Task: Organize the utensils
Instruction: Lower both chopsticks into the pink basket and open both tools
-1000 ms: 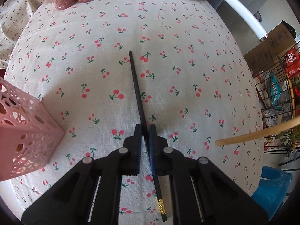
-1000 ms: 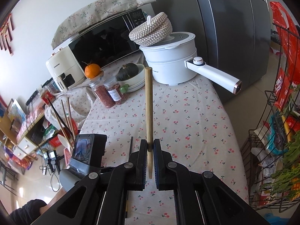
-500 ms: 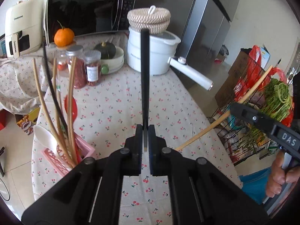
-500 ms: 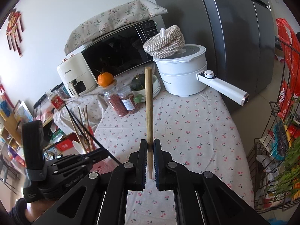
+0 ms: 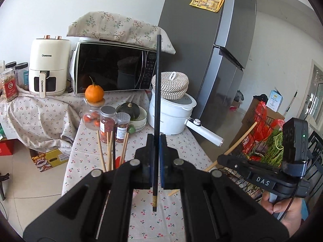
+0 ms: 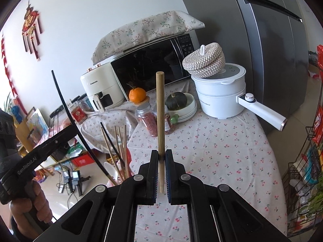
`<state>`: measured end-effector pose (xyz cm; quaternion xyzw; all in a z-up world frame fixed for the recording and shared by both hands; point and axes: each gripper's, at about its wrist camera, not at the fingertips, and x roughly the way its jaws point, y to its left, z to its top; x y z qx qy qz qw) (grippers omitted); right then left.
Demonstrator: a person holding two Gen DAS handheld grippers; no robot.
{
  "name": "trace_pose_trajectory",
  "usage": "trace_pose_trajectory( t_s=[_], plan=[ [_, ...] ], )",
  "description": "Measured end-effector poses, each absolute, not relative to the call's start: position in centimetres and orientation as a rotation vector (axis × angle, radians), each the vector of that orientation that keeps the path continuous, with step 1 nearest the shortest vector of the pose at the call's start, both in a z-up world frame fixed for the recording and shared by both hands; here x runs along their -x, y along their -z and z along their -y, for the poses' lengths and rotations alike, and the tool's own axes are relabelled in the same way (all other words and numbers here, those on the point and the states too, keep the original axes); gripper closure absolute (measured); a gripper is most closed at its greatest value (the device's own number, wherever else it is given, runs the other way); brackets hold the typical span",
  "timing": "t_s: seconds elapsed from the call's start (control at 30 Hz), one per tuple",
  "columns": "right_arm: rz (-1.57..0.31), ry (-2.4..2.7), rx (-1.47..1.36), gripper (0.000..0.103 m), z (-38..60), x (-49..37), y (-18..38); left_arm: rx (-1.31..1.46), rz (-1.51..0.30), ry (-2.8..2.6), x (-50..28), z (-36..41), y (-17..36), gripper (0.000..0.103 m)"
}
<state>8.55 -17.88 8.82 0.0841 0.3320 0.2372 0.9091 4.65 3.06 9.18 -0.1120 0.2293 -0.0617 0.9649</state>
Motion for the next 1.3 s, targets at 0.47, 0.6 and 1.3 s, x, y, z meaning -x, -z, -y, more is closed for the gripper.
trace_pose_trajectory(
  t_s=[0.47,0.6,1.3],
  plan=[
    [-0.711,-0.545,-0.154,0.096,13.7,-9.2,-7.9,0.197,-0.545,0.017,-6.7,-6.6,-5.0,0.098],
    [-0.721,-0.551,-0.148,0.096,12.7,-9.3,-7.6,0.268,-0.631,0.020,-8.0,-7.9,-3.1,0.099],
    [-0.688,-0.600,-0.177,0.096,9.9,-9.6,-7.7,0.222,-0.752,-0.043,-5.5,-10.1,-0.7,0.001]
  ],
)
